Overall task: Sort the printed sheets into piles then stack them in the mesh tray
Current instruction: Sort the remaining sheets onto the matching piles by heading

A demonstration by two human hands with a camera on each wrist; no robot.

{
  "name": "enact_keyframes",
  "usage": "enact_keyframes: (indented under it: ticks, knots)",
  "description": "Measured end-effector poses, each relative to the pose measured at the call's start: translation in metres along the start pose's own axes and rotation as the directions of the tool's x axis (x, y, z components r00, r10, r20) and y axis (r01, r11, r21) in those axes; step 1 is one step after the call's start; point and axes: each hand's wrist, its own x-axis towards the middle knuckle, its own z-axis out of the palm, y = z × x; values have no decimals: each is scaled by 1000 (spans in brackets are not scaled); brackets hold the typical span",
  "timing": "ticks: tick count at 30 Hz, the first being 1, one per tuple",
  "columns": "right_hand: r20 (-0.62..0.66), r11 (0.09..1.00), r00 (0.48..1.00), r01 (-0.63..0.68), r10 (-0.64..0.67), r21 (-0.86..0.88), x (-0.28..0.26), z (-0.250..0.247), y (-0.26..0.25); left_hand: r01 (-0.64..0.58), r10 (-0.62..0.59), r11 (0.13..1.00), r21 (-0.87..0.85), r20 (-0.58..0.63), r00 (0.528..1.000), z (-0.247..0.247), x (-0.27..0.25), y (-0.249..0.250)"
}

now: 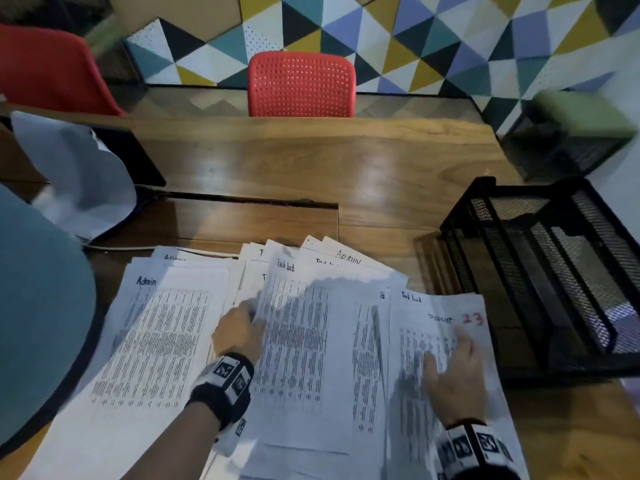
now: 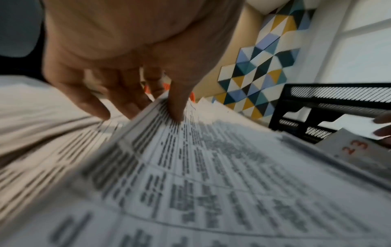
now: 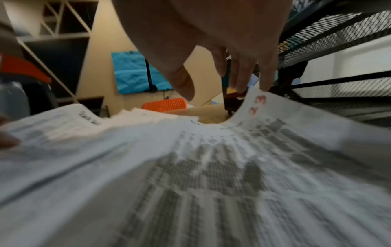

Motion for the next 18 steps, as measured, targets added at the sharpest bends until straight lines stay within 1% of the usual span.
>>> enact_keyframes:
  ticks: [1,2,3,4,5,6,7,8,9,10,11,12,13,14,15,16,17,18]
  knots:
    - [40,995,999,26,-29,91,-2,3,-10,-90,88,991,-97,-21,996,-3,-6,2]
    - [94,981,994,30,-49,192,-3,5,-20,-168,166,960,-225,-26,986,-10,-14,6]
    - [164,954,985,3,-54,300,-4,6,-30,-212,226,898,-385,-10,974,-17,-23,11]
    - [258,913,965,-56,-55,404,-5,7,-39,-219,278,809,-546,27,960,-28,-34,19]
    - [363,857,930,-149,-48,493,-6,7,-49,-184,316,720,-670,81,945,-37,-43,26]
    - [466,799,884,-247,-47,549,-7,6,-59,-119,352,636,-763,149,924,-46,-52,32]
    - [543,744,838,-327,-57,583,-8,3,-67,-39,376,574,-818,221,900,-49,-56,34]
    - [587,695,806,-379,-76,611,-8,1,-73,30,392,538,-842,281,876,-52,-58,35]
    - [599,656,796,-408,-84,635,-7,-1,-77,66,388,541,-838,318,865,-50,-56,33]
    - [595,617,799,-425,-88,662,-5,-2,-78,88,365,556,-826,338,867,-47,-53,29]
    - [575,591,813,-423,-87,687,-2,-3,-76,95,312,582,-808,329,891,-40,-48,23]
    - [542,569,838,-415,-64,710,2,-5,-71,100,234,605,-790,296,926,-33,-42,18]
    - [483,597,875,-380,-15,706,6,-8,-64,98,142,654,-750,250,958,-25,-35,12]
    - [402,668,915,-323,38,670,13,-13,-53,90,60,734,-674,196,979,-18,-27,6]
    - [319,787,943,-270,98,555,19,-18,-37,90,-6,829,-551,152,988,-10,-21,-3]
    - [253,889,955,-245,154,386,25,-24,-19,100,-50,903,-418,130,990,-4,-17,-11]
    - [208,955,958,-234,195,183,30,-30,-2,104,-69,949,-298,127,990,2,-13,-18]
    - [195,972,953,-236,232,-5,35,-33,14,90,-63,975,-204,132,989,5,-10,-23]
